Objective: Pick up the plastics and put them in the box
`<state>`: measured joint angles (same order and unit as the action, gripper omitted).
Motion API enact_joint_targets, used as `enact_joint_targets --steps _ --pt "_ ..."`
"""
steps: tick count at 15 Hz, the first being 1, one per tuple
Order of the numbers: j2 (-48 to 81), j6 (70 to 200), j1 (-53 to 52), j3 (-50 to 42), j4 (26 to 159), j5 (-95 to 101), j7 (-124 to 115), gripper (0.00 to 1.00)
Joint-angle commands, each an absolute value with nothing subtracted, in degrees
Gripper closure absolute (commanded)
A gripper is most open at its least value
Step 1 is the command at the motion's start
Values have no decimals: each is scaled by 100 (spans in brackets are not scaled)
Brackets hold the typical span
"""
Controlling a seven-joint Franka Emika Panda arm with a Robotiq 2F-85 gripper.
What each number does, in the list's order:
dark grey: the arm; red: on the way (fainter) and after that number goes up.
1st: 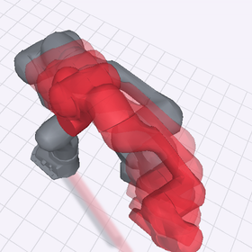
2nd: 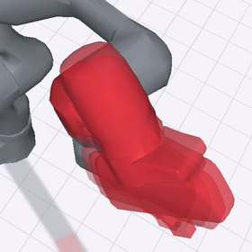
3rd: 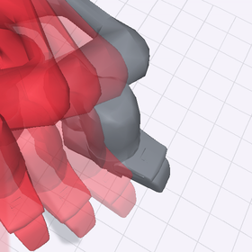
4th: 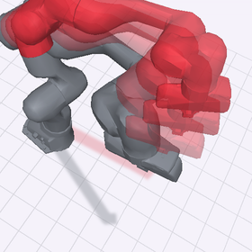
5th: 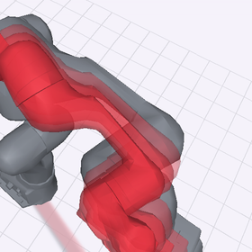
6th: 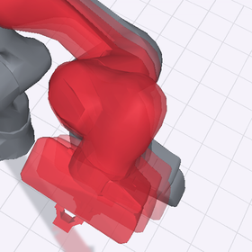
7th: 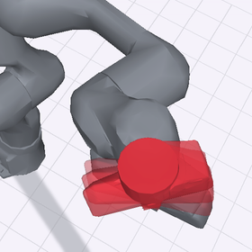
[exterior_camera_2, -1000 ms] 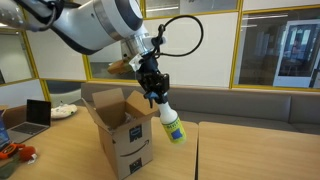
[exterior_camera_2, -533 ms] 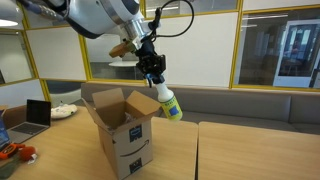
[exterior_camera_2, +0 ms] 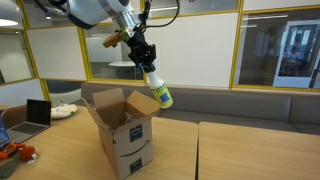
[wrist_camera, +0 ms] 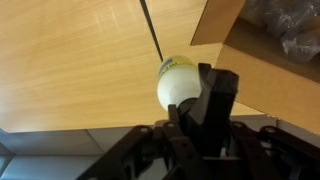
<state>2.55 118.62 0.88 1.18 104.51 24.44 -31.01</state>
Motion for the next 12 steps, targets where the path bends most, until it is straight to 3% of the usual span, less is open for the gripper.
enact_joint_targets --steps 1,12 --pt "502 11633 -104 128 9836 2387 -2867 79" --pt "544 12057 -399 287 9892 1169 -2185 79"
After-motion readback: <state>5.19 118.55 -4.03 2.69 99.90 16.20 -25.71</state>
